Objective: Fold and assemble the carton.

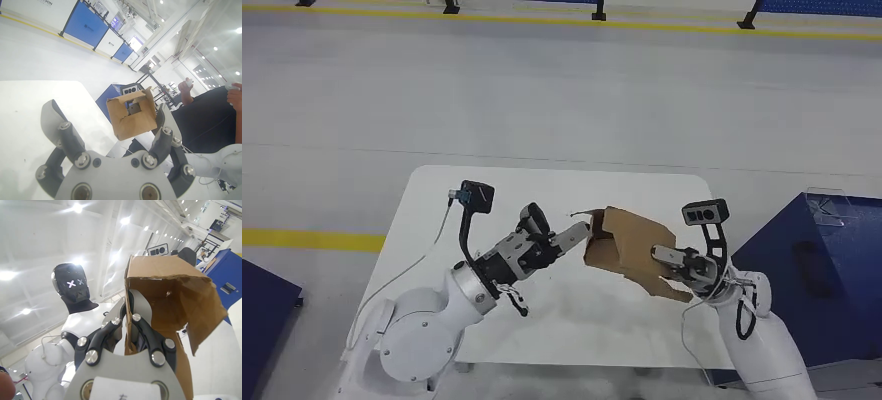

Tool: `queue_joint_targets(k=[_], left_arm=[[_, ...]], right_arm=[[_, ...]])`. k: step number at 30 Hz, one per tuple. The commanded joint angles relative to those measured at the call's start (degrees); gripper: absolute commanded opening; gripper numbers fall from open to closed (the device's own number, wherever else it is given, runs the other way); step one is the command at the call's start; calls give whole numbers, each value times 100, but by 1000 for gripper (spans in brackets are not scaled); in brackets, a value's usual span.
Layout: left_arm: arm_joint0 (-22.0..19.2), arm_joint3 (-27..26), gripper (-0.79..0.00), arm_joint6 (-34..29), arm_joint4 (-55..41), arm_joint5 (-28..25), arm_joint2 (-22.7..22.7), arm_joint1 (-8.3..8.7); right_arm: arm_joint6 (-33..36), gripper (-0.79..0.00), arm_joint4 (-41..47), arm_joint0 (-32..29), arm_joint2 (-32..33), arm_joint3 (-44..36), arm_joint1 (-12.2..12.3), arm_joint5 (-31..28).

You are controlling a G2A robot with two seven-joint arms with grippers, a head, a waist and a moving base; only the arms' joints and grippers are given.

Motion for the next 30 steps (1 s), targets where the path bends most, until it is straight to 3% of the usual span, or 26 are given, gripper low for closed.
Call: queue_joint_targets(k=[1,11,22,26,30], left_arm=[[-39,31,0,-31,101,22,84,-5],[-457,448,0,-122,616,365,509,-66],[-466,523,0,-261,652,208,707,-93],[-462,461,0,-210,636,111,668,-96],[-279,144,0,-60,449,-87,326,-65]], right_arm=[[-117,-785,-294,-46,18,-74,-19,-118],[-45,-785,-324,-167,93,-210,-91,-45],[148,-785,-88,-287,140,-286,-201,148],[173,-785,78,-295,131,-92,-252,174],[387,-785,688,-240,30,384,-307,448]])
